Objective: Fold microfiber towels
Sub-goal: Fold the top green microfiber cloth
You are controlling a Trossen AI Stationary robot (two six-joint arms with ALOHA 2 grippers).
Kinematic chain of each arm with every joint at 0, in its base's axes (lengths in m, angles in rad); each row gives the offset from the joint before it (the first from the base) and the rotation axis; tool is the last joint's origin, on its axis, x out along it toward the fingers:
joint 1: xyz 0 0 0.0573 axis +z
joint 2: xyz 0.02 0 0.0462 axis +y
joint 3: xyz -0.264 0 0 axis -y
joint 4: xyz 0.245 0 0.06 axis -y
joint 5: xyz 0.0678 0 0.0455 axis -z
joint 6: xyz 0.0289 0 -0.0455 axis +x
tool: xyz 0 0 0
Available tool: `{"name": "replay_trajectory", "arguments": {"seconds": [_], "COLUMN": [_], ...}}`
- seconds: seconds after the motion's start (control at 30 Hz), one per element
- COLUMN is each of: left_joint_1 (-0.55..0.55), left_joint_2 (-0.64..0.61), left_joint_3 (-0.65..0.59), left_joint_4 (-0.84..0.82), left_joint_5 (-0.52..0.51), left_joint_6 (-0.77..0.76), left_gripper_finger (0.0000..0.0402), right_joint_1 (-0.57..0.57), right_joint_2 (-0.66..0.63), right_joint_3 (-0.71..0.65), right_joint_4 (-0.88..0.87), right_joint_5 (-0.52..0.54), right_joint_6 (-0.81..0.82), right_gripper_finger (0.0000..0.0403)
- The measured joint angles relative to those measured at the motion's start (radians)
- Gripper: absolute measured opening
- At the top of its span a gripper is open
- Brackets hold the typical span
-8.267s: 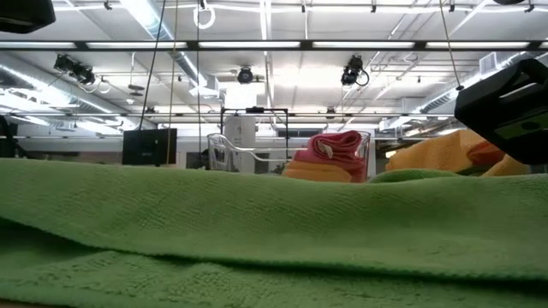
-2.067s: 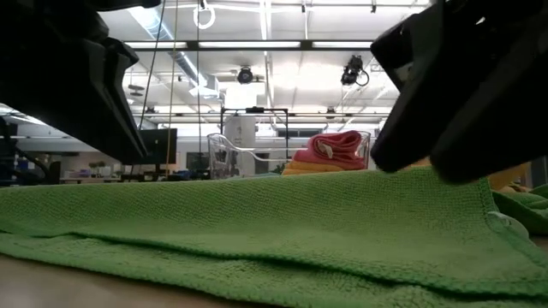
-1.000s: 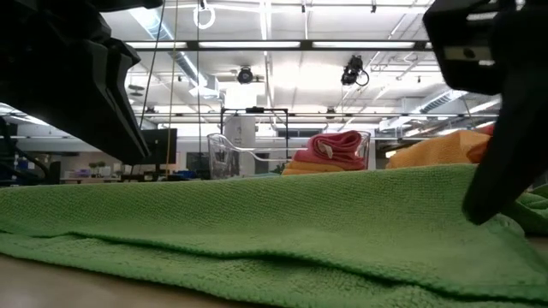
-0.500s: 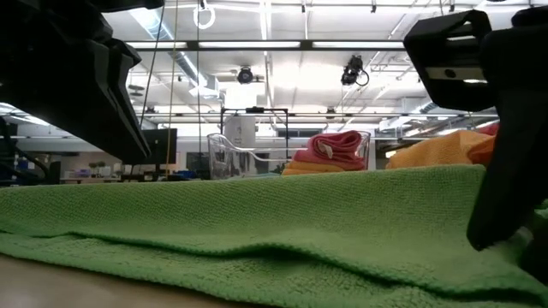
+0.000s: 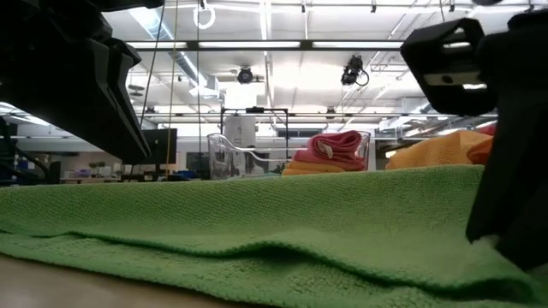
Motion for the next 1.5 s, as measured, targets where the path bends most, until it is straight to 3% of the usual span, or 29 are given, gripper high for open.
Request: {"name": "replay_trajectory", "arguments": {"seconds": [0.47,0.9,1.5], "left_joint_1": [0.000,0.003,0.002], "left_joint_2": [0.000,0.000,0.000], "left_joint_3": [0.000,0.000,0.000], "left_joint_4": [-0.001,-0.004,-0.002], "left_joint_5": [0.000,0.000,0.000], "left_joint_6": [0.000,0.000,-0.007], "left_gripper_finger": [0.0051,0.0051,0.0053], "right_joint_1": [-0.006,-0.005,-0.006], "right_joint_2": [-0.044,-0.068,-0.061], "right_joint_3": [0.022,0.023,-0.026], "right_joint_4": [-0.005,0.052,0.032], "right_joint_5": [-0.041,-0.167,-0.190], "right_joint_6": [0.032,0.052,0.107], "right_gripper_finger": [0.0039,0.0039,0.0053]}}
